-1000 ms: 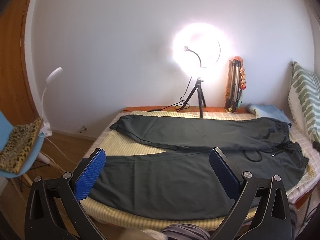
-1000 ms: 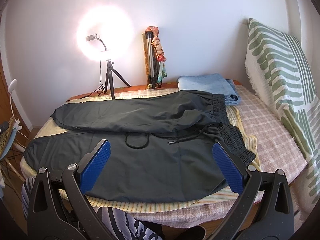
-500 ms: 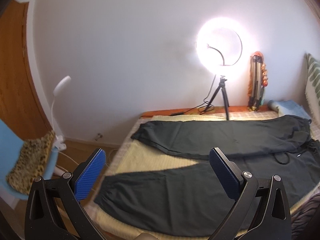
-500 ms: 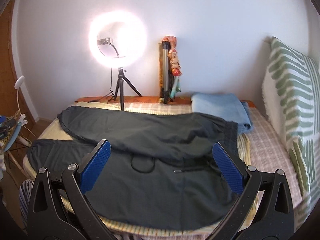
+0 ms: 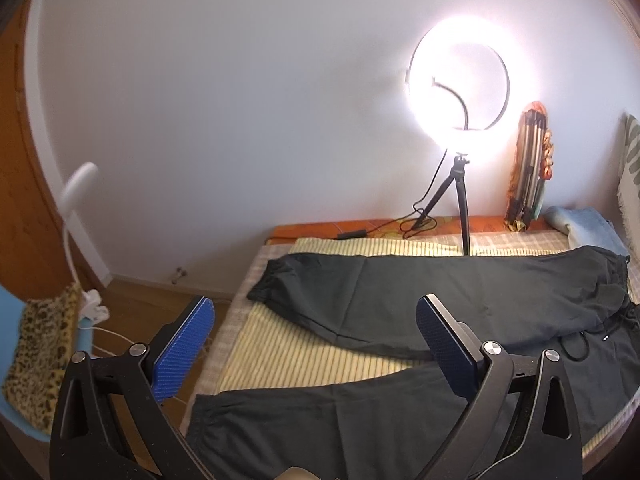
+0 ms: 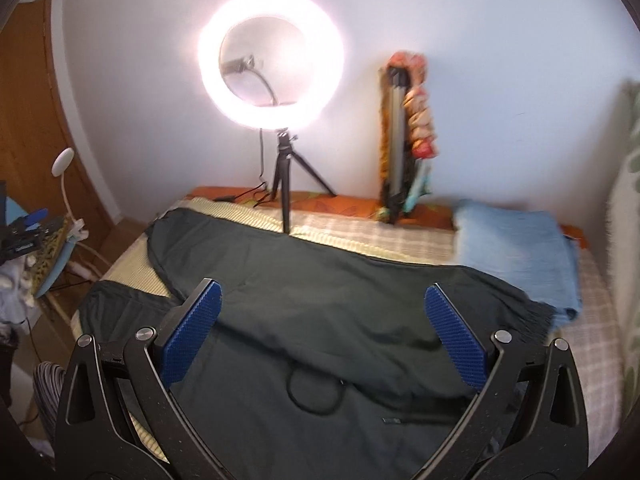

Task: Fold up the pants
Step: 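Move both tools toward the waistband of the nearer dark trousers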

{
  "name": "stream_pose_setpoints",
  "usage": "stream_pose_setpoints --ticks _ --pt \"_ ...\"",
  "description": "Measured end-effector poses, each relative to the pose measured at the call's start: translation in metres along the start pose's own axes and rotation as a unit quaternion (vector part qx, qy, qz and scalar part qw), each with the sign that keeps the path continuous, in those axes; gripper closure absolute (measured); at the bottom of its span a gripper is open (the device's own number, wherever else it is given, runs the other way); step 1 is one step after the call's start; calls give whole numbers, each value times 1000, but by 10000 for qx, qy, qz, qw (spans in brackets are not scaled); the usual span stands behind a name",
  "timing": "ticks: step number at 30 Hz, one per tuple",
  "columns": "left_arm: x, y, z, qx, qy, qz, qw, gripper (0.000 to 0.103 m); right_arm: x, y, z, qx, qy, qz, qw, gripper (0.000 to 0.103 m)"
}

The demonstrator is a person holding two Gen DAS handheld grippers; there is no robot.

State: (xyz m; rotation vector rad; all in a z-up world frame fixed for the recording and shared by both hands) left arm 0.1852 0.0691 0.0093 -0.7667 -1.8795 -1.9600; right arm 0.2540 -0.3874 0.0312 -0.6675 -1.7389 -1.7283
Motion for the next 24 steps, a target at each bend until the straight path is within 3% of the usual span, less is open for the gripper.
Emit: stream_pose_setpoints --ticks 2,6,13,18,24 --pt "-18 1 3 69 -59 146 9999 11 -20 8 5 192 54 67 9998 0" --pt "-51 4 7 213 -205 411 9987 13 -58 20 16 561 257 302 9976 1" --pt "-112 7 3 318 -334 833 9955 15 -135 38 36 1054 612 641 9905 14" --pt "-157 2 -7 229 -421 1145 9923 15 -198 36 47 1424 709 1009 9821 31" --pt "-207 -10 -22 223 -584 1557 9858 23 -271 27 56 1719 869 1569 9687 47"
Point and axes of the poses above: each gripper's, at about its wrist camera, not at the fingertips, and x roughly against the way its jaws point, z to its left, y to its top, the point moved 2 cm from there along -x, roughly the way its jaws point, and after that the axes turned 13 degrees about -y, right-handed, at the moved point
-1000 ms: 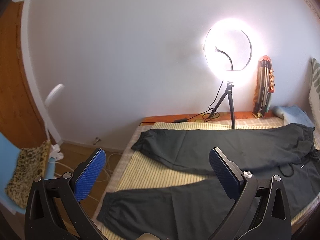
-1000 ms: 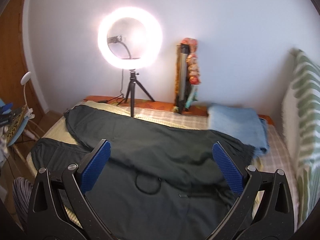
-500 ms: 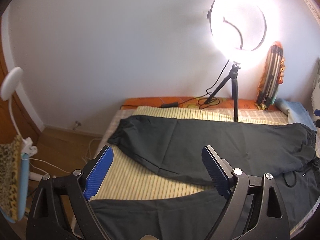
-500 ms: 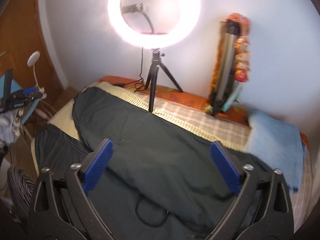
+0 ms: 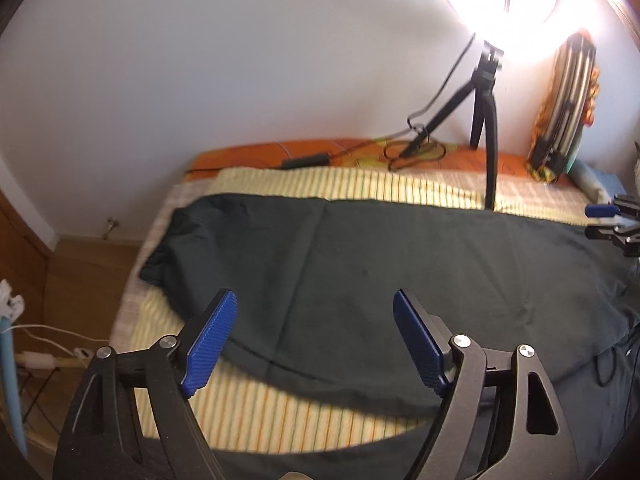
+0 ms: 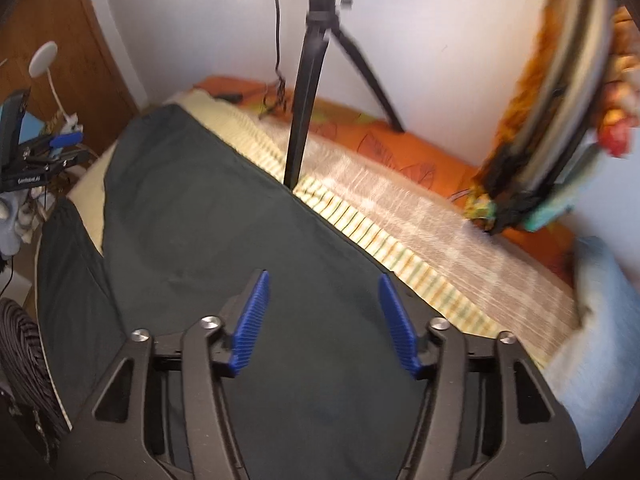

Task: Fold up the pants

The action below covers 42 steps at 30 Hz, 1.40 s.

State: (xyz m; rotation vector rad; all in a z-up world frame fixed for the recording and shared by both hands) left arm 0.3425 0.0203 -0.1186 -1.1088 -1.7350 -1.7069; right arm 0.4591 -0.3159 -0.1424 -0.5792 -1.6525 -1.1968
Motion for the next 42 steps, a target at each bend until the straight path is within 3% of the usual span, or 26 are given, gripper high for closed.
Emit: stream_pose_setpoints --ticks 12,24,25,29,32,36,42 --pt "-71 1 9 61 -79 519 9986 28 -74 20 -2 678 147 516 9963 48" --pt "-90 -6 17 196 -72 576 9981 28 -87 20 2 991 131 630 9930 54" --pt "-90 -7 17 215 -85 580 9981 28 -83 17 4 963 67 595 9935 58" --pt "-91 -8 19 251 -125 562 9980 28 -71 6 21 1074 -156 380 9934 86" --pt "-91 -8 21 274 -179 596 9977 28 -65 0 32 1211 -368 293 9915 96" --pt "-77 -2 29 396 -227 464 9979 27 -47 -1 41 1208 -562 170 9909 99" --pt "-43 21 62 961 -276 69 9950 27 26 -22 60 974 -333 -371 9940 99"
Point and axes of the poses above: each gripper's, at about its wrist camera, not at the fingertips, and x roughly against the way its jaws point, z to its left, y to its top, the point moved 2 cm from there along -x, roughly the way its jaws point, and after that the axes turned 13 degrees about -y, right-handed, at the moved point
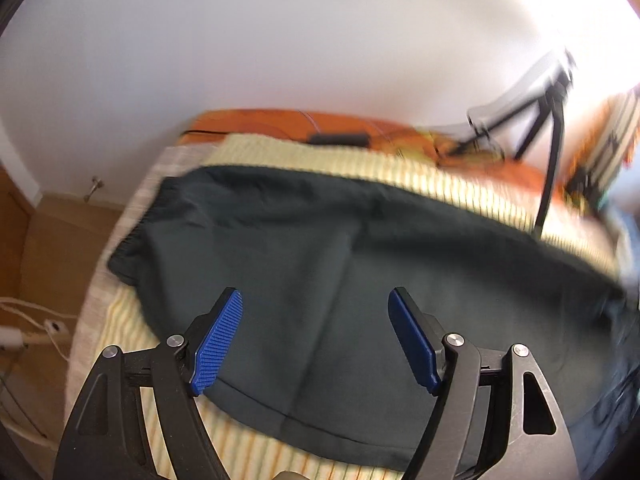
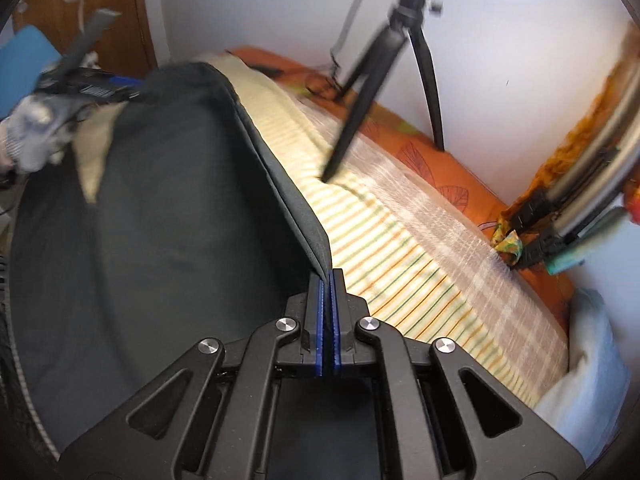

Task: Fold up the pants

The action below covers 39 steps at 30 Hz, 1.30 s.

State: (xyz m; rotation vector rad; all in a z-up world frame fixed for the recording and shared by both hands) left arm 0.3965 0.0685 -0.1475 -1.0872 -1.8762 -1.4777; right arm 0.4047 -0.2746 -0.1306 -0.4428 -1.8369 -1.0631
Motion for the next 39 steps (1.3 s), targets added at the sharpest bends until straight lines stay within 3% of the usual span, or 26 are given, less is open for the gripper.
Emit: stream_pose_setpoints --ticks 3,8,14,21,27,28,31,33,36,39 --pt "6 17 16 471 -193 -83 9987 27 33 -15 29 234 116 -199 9995 99" --pt "-6 40 33 1083 -396 -59 9933 27 44 -38 61 379 398 -46 9985 99" --pt "-46 60 42 1240 -89 306 9918 27 43 -49 73 373 526 59 9979 99" --pt "-93 61 63 1924 254 929 9766 26 43 -56 76 573 524 15 9970 99" --pt "-93 55 59 1764 573 600 9808 28 41 -59 78 595 536 0 9968 99" --pt "-92 51 56 1663 632 523 9826 31 40 -59 77 567 544 -5 9969 99" --pt "-88 46 55 1282 976 357 9863 60 39 -58 74 476 527 -23 9975 99" --pt "-80 42 60 1331 982 230 9860 94 40 -57 71 421 524 -37 9977 99" --pt "-68 36 69 1515 900 108 9843 98 41 -56 69 424 411 -74 9982 99" --pt "-42 31 68 1304 1004 -52 9863 99 43 -52 65 337 338 -93 9988 99"
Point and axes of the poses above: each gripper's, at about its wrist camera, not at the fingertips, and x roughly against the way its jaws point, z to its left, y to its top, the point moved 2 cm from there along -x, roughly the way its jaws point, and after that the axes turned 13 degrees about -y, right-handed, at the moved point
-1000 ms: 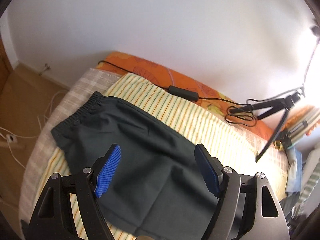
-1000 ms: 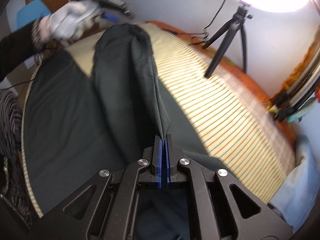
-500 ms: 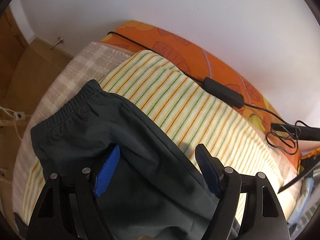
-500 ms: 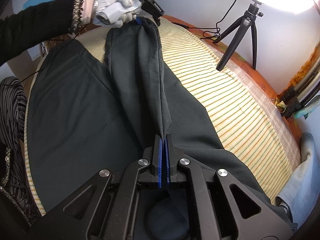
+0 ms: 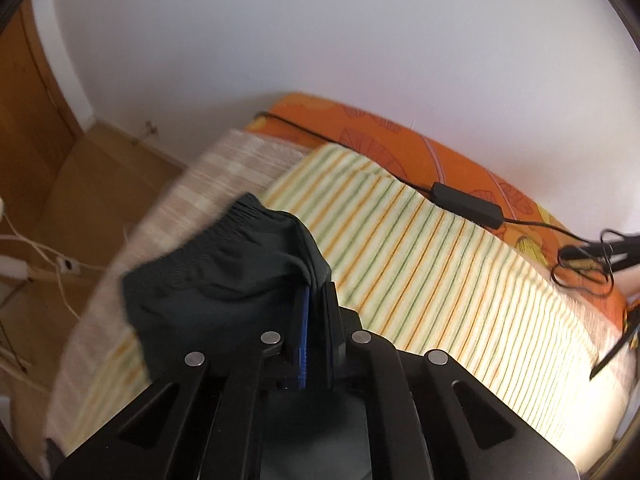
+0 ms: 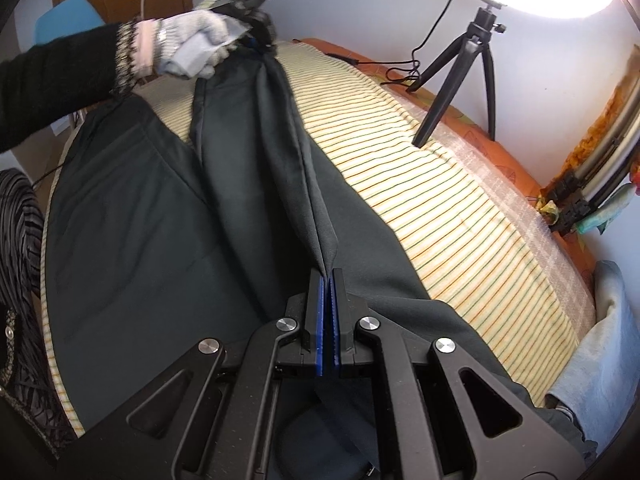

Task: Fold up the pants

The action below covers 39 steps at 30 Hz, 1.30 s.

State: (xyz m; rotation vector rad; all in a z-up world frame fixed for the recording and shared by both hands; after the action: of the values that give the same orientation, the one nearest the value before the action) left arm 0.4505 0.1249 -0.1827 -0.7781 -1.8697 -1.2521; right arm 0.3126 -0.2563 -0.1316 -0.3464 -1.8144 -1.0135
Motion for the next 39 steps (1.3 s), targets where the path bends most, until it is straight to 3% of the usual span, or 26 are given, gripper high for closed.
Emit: stream_pose_setpoints --ticks 8,14,16,21,23,28,33,35,37,39 --pt "88 -11 46 179 -291 -431 9985 101 32 7 1 -119 -190 -157 9996 99" --pt "104 -19 47 388 -737 -271 9962 101 57 -2 18 -177 -128 -98 9997 99" --pt "104 -20 39 335 -810 -247 9958 92 68 -7 32 -182 54 -96 9998 99" --pt "87 -25 2 25 -1057 105 9943 39 84 -31 90 372 386 86 9985 99" --pt "74 -25 -13 -12 -1038 243 9943 37 84 -39 103 403 538 157 9976 99" --pt "31 -33 -52 -126 -697 644 9954 36 78 -46 114 346 662 152 9971 99" --pt "-12 -41 -75 -409 338 827 9952 36 71 -44 111 117 924 -24 9957 99" --pt "-16 -41 -71 -311 596 666 9955 26 71 -44 113 72 1077 -131 9941 99" --pt "-16 -39 -63 -29 740 449 9962 25 74 -45 120 62 1176 -231 9928 99" --pt "-15 -38 -57 238 652 301 9971 41 76 -45 120 38 1254 -355 9915 99"
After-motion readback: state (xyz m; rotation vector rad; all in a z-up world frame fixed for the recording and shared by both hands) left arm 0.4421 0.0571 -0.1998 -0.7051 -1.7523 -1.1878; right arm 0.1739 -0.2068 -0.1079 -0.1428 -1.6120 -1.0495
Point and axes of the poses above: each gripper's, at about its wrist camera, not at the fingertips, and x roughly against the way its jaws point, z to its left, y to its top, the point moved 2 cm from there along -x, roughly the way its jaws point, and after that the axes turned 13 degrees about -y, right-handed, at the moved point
